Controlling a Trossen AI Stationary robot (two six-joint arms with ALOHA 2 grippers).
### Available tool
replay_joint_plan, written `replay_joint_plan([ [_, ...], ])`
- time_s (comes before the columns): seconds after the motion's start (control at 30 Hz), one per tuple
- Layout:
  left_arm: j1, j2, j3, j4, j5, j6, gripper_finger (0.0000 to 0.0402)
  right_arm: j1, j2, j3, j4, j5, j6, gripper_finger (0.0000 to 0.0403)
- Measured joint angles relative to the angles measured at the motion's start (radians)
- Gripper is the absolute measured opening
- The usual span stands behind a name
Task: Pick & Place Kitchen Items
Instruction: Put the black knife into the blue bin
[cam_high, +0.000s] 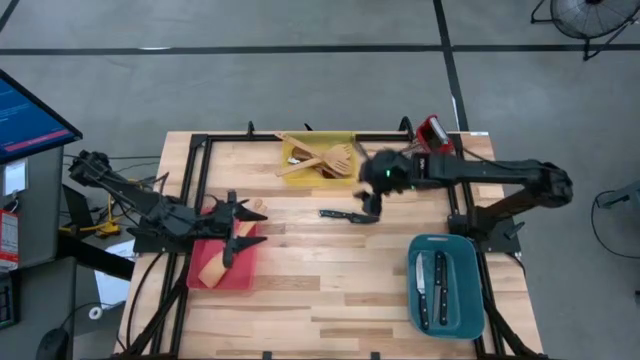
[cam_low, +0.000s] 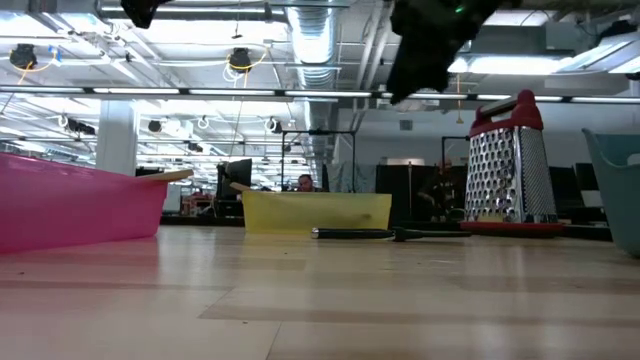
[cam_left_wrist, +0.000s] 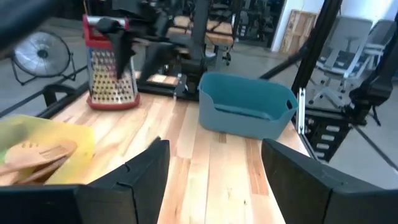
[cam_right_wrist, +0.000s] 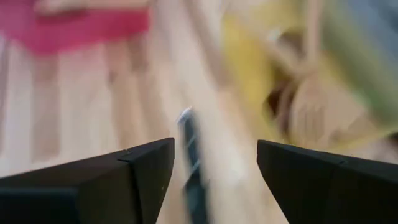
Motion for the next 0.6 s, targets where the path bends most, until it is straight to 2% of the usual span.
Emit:
replay_joint_plan([
  [0.13,0.0,0.055,0.0,0.001,0.014,-0.015,0.0237,0.096,0.009,-0.043,-0.053,0.01,0.066,0.0231],
  [0.27,0.0,0.103,0.0,0.005,0.023,-0.051,0.0237,0.15,0.094,-0.094,-0.029,0.069,0.08,0.0228],
  [0.4,0.0,0.122,-0.001,0.014,0.074,-0.057,0.0237,0.137,0.224,-0.115,0.015,0.083,0.075,0.0228],
  [0.6,0.0,0.117,-0.001,0.015,0.075,-0.057,0.0237,0.083,0.408,-0.109,0.1,0.087,0.043,0.0229],
])
